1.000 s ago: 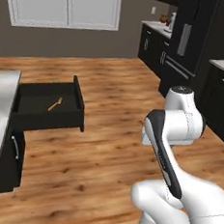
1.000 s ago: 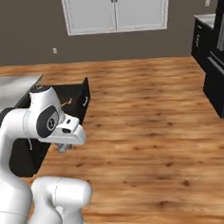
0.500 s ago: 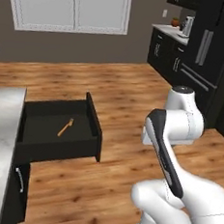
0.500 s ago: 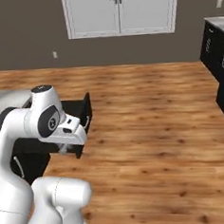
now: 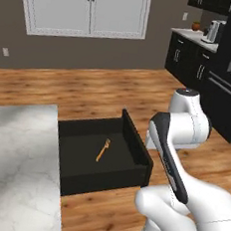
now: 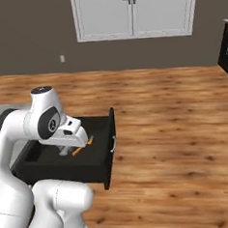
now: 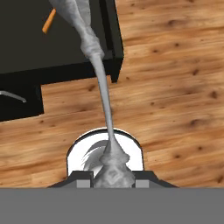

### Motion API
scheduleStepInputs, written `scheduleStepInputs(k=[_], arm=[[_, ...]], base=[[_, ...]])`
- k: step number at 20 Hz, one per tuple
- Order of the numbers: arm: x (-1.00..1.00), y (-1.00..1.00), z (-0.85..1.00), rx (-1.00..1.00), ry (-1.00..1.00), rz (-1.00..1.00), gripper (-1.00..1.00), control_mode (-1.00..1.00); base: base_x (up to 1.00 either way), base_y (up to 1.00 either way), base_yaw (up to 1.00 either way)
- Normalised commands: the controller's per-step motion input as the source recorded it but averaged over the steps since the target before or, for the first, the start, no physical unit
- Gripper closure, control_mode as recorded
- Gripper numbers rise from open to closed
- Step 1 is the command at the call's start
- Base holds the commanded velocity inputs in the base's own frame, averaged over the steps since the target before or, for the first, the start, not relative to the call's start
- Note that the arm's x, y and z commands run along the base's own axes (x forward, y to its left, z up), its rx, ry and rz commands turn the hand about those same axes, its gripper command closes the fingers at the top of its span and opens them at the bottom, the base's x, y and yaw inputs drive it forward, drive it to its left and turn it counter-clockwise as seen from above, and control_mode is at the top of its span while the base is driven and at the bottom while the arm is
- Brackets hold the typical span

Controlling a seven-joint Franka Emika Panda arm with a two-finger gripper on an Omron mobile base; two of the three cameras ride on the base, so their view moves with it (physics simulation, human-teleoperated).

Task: Organize the utensils by type. Pick up the wooden spoons from the counter and place them in the open cabinet. Then pick up the metallic utensils from the counter and place them in the open drawer.

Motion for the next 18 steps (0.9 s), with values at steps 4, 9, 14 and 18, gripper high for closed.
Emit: scheduleStepInputs(k=[4,9,14,18], arm=[[0.00,0.00,0.00,0.00,0.00,0.00,1.00,1.00],[0.00,0.00,0.00,0.00,0.00,0.00,1.00,1.00],[0.00,0.00,0.00,0.00,0.00,0.00,1.00,1.00],[0.00,0.00,0.00,0.00,0.00,0.00,1.00,1.00]], base=[[0.45,0.63,0.00],[0.30,0.50,0.00],[0.27,0.30,0.00],[0.14,0.07,0.00]])
